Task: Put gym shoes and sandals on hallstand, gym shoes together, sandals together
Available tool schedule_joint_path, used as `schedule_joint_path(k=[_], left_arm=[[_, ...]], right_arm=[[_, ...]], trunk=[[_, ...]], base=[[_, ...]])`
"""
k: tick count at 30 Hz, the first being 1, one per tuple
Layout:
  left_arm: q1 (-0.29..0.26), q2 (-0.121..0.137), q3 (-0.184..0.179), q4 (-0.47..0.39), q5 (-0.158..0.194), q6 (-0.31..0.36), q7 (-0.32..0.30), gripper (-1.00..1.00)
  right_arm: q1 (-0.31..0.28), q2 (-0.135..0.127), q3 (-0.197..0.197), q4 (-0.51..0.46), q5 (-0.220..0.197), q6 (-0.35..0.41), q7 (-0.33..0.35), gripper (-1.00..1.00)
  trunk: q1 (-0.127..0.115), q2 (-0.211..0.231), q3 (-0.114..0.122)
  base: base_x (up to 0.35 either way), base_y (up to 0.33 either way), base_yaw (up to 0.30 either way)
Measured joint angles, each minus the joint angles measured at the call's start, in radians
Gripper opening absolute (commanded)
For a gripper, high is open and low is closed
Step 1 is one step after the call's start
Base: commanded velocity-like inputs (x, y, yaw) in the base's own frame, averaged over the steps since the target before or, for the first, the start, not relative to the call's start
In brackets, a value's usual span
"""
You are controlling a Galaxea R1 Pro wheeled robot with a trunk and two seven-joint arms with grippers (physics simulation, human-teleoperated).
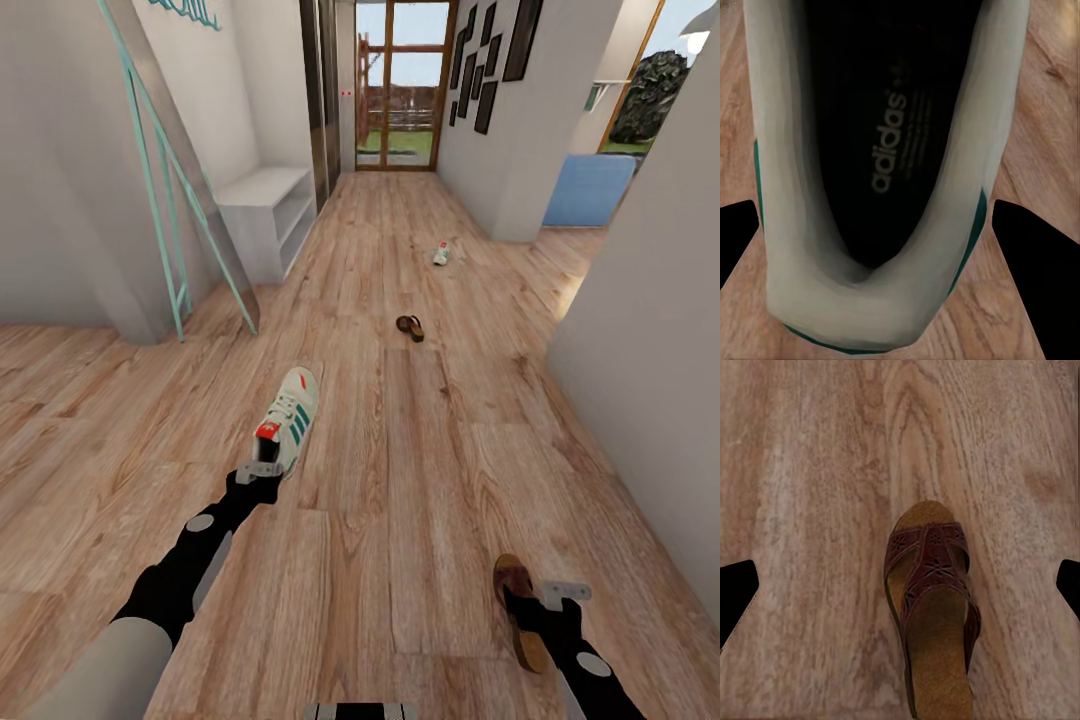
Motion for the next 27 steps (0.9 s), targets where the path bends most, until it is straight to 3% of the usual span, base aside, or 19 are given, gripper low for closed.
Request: schedule_joint_path(k=[8,13,18,27], left_arm=[[-0.008,-0.007,-0.037,-0.023,0.001,0.013,0.003,-1.0],[-0.009,-0.024,-0.047,-0.117,0.001,0.105,0.007,-1.0],[-0.007,-0.028,-0.05,-0.161,0.0,0.14,0.002,-1.0],[-0.001,-0.027,-0.049,-0.193,0.001,0.153,0.001,-1.0]], right_arm=[[0.0,0.0,0.0,-0.018,0.0,0.0,0.0,1.0],[0.0,-0.002,0.0,-0.021,0.0,0.001,0.0,1.0],[0.0,-0.005,-0.001,-0.023,0.0,0.001,0.0,1.0],[0.0,-0.008,-0.002,-0.024,0.001,0.001,0.0,1.0]], trunk=[[0.031,-0.056,-0.034],[0.05,-0.091,-0.057],[0.069,-0.126,-0.081],[0.073,-0.129,-0.13]], base=[[0.0,0.0,0.0],[0.0,0.0,0.0],[0.0,0.0,0.0],[0.0,0.0,0.0]])
